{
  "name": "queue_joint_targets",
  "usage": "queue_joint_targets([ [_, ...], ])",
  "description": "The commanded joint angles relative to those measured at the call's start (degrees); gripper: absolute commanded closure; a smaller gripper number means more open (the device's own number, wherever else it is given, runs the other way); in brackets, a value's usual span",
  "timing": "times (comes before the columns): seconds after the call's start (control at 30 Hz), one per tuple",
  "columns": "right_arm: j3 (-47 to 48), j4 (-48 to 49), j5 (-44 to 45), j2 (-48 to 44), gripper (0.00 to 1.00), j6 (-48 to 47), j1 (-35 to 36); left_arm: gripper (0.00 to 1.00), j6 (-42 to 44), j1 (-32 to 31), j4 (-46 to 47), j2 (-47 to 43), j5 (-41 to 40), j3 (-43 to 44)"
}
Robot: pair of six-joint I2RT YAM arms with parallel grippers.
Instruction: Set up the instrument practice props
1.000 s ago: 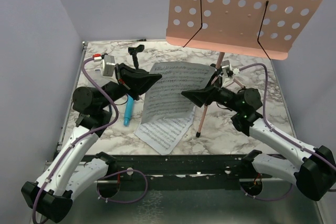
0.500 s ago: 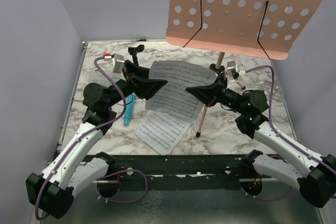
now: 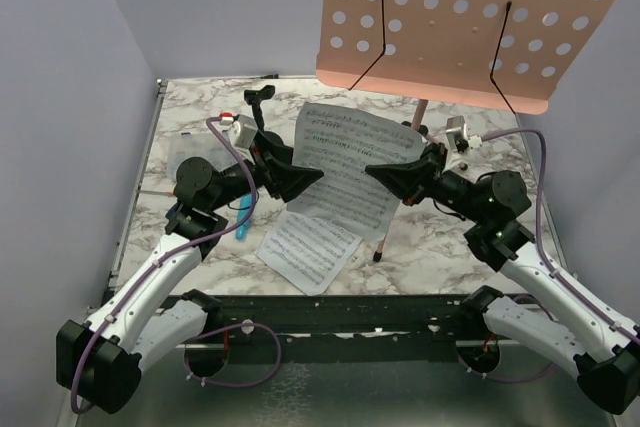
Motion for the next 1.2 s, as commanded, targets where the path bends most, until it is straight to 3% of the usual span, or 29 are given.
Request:
queue_joint_targets([
  [0.0, 2.5, -5.6, 0.6, -0.7, 0.99, -2.5, 0.4, 0.35, 1.8, -0.1, 0.3, 0.1, 8.8, 0.8],
  [0.4, 3.1, -3.7, -2.3, 1.2, 0.99, -1.3, 0.4, 0.54, -2.3, -0.2, 0.3, 5.3, 15.0, 3.8],
  [0.57, 3.1, -3.9, -2.4, 1.6, 0.99, -1.2, 0.4, 0.67, -2.7, -0.6, 0.3, 5.6, 14.8, 4.4],
  [0.83, 3.1, -4.4, -1.8, 1.6, 0.99, -1.2, 0.4, 0.98, -2.8, -0.8, 0.3, 5.2, 14.0, 3.7],
  [0.97, 3.4, -5.8, -0.7, 1.6, 0.98, -1.5, 0.4, 1.00, -2.2, -0.9, 0.3, 4.3, 12.3, 2.9],
  [1.17, 4.7, -8.7, 0.0, 2.0, 0.54, -2.8, 0.4, 1.00, -0.9, -0.8, 0.3, 2.2, 9.3, 1.8],
])
